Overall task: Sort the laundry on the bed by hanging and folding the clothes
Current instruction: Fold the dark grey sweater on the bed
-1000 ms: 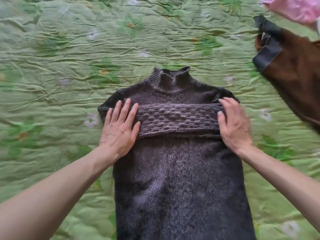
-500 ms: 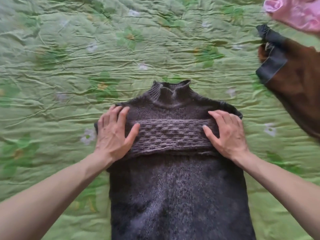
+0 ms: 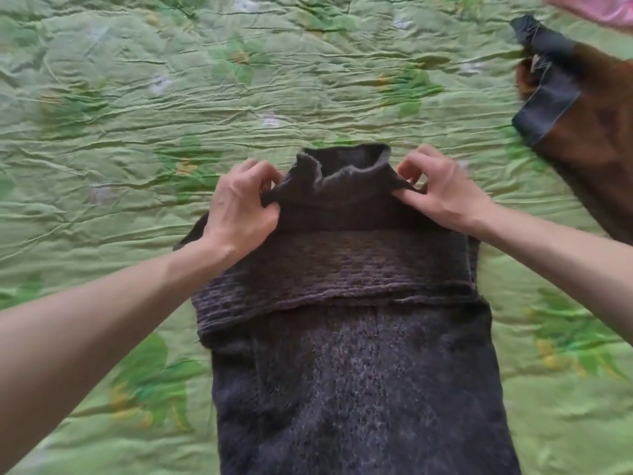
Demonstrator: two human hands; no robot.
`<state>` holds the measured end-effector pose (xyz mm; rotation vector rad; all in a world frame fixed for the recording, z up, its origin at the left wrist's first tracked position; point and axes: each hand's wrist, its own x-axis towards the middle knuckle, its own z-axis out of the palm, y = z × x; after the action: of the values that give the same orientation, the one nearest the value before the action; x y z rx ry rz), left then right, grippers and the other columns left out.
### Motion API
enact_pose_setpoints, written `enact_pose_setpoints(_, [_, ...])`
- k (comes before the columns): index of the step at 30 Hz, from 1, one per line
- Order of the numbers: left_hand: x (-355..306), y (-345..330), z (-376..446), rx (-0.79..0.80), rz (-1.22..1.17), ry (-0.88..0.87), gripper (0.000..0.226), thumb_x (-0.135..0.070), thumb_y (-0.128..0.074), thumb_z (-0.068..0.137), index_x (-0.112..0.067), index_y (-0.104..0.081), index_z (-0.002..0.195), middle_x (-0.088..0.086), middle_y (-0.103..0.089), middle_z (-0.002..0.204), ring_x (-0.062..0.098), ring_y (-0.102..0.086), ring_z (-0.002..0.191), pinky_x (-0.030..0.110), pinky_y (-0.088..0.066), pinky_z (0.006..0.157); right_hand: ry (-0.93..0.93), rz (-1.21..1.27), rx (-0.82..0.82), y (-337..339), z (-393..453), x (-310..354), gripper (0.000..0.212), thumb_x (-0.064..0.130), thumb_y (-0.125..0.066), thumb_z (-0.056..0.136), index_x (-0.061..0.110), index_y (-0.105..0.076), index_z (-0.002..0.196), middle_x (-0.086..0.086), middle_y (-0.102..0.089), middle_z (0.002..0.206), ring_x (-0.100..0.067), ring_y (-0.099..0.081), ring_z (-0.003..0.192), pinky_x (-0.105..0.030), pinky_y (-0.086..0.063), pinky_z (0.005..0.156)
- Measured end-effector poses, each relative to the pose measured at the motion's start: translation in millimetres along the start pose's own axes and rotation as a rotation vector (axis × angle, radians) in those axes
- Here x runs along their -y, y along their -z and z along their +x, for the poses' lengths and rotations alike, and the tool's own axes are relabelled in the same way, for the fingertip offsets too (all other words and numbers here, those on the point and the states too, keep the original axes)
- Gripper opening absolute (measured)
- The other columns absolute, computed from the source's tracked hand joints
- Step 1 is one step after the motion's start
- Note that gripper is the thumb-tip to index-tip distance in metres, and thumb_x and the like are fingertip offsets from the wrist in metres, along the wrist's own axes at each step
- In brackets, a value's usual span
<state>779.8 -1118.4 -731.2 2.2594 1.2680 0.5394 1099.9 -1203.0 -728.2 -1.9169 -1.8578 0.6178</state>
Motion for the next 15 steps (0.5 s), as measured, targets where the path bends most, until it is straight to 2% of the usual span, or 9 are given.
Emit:
enact_pose_setpoints(2, [0, 11, -15, -0.018, 0.13, -0.252, 0.029, 0.007, -0.063, 0.07, -0.007, -0.059, 0.096, 0.005, -0.054, 0.091, 0.03, -0.053, 0.088, 0.045, -0.044, 0.078, 0.132, -0.108, -0.054, 4, -18, 2, 0.022, 0.005, -0.078, 0.083, 0.009, -0.06, 0.095, -0.009, -0.057, 0.098, -0.026, -0.058, 0.088, -0.034, -0.044, 0.076])
enact_pose_setpoints(5, [2, 20, -38, 0.106, 0.347, -0.516, 0.027, 0.004, -0.055, 0.068, -0.005, -0.06, 0.092, 0.016, -0.058, 0.096, 0.036, -0.055, 0.092, 0.048, -0.046, 0.078, 0.294, -0.378, -0.059, 3, -49, 3, 0.023, 0.008, -0.073, 0.074, 0.012, -0.06, 0.093, -0.007, -0.061, 0.091, -0.031, -0.06, 0.086, -0.042, -0.044, 0.08])
enact_pose_setpoints(8, [2, 19, -58, 0.253, 0.44, -0.463, 0.027, 0.007, -0.059, 0.071, -0.005, -0.063, 0.094, 0.017, -0.06, 0.101, 0.039, -0.058, 0.094, 0.049, -0.049, 0.079, 0.339, -0.534, 0.079, -6, -79, 3, 0.034, 0.009, -0.074, 0.073, 0.011, -0.066, 0.105, -0.009, -0.066, 0.101, -0.034, -0.064, 0.093, -0.046, -0.052, 0.086])
enact_pose_setpoints(11, [1, 18, -71, 0.273, 0.409, -0.339, 0.023, -0.006, -0.051, 0.075, -0.007, -0.058, 0.097, 0.013, -0.059, 0.102, 0.038, -0.056, 0.097, 0.05, -0.047, 0.083, 0.321, -0.527, 0.134, -12, -99, 2, 0.035, 0.015, -0.056, 0.085, 0.007, -0.066, 0.117, -0.011, -0.064, 0.116, -0.036, -0.061, 0.1, -0.051, -0.054, 0.091])
enact_pose_setpoints(13, [-5, 12, -71, 0.204, 0.327, -0.256, 0.022, -0.017, -0.044, 0.085, -0.009, -0.057, 0.101, 0.009, -0.064, 0.101, 0.034, -0.058, 0.096, 0.047, -0.048, 0.084, 0.232, -0.447, 0.082, -16, -104, 7, 0.031, 0.024, -0.049, 0.093, 0.007, -0.067, 0.112, -0.009, -0.064, 0.113, -0.033, -0.06, 0.099, -0.05, -0.053, 0.091])
enact_pose_setpoints(15, [-12, 3, -69, 0.141, 0.287, -0.189, 0.019, -0.025, -0.042, 0.098, -0.012, -0.055, 0.103, 0.007, -0.069, 0.098, 0.032, -0.061, 0.093, 0.046, -0.048, 0.084, 0.084, -0.359, -0.022, -23, -99, 17, 0.028, 0.03, -0.047, 0.101, 0.01, -0.066, 0.096, -0.006, -0.064, 0.099, -0.03, -0.059, 0.091, -0.047, -0.053, 0.083])
